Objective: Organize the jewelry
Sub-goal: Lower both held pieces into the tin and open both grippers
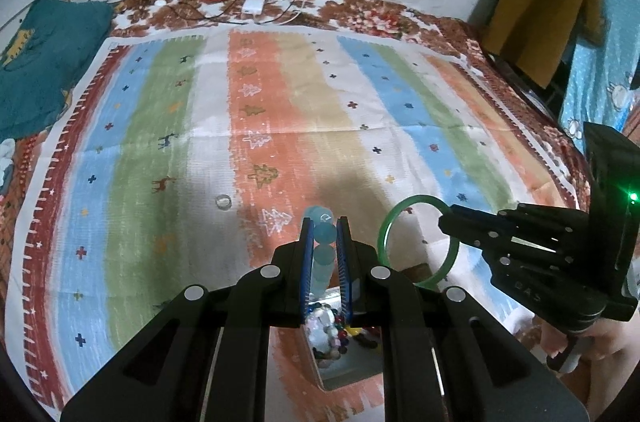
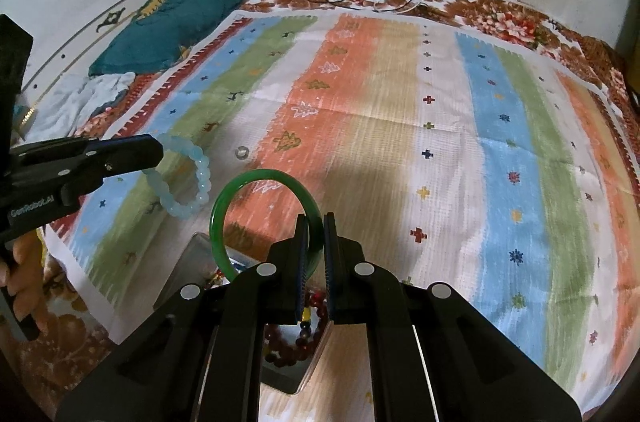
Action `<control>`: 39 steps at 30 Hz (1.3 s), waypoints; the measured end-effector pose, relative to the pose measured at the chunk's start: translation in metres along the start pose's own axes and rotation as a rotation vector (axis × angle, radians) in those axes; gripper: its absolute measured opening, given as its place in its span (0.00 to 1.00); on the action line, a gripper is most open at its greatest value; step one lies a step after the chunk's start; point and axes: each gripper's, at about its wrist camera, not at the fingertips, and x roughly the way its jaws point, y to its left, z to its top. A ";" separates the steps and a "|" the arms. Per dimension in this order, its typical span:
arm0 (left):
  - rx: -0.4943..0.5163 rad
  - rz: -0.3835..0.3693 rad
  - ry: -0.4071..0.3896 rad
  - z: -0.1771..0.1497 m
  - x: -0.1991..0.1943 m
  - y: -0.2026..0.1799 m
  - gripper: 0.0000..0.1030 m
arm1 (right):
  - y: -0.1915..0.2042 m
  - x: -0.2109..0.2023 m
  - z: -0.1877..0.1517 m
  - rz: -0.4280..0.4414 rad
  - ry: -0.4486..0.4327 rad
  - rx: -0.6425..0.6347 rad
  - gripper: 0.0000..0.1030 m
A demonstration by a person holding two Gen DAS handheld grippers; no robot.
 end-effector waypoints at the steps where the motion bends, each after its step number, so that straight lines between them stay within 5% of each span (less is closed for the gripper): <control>1: 0.002 -0.004 -0.003 -0.001 -0.002 -0.002 0.10 | 0.000 -0.002 -0.001 0.000 -0.003 -0.001 0.08; 22: 0.025 -0.037 -0.005 -0.034 -0.020 -0.027 0.11 | 0.010 -0.026 -0.036 0.027 -0.004 -0.020 0.08; 28: -0.004 -0.032 0.022 -0.041 -0.013 -0.024 0.11 | 0.008 -0.024 -0.039 0.091 0.016 0.006 0.14; 30: -0.029 -0.023 0.021 -0.040 -0.012 -0.018 0.25 | 0.008 -0.023 -0.039 0.094 0.025 0.003 0.50; 32: -0.061 -0.021 0.009 -0.038 -0.013 -0.011 0.41 | 0.008 -0.019 -0.039 0.074 0.033 -0.008 0.53; 34: -0.086 -0.009 0.005 -0.037 -0.012 -0.003 0.47 | 0.007 -0.016 -0.040 0.070 0.042 -0.005 0.53; 36: -0.106 0.013 0.000 -0.036 -0.011 0.005 0.70 | 0.004 -0.012 -0.038 0.068 0.052 0.010 0.54; 39: -0.146 0.050 -0.011 -0.032 -0.009 0.019 0.81 | -0.001 -0.008 -0.034 0.069 0.054 0.027 0.60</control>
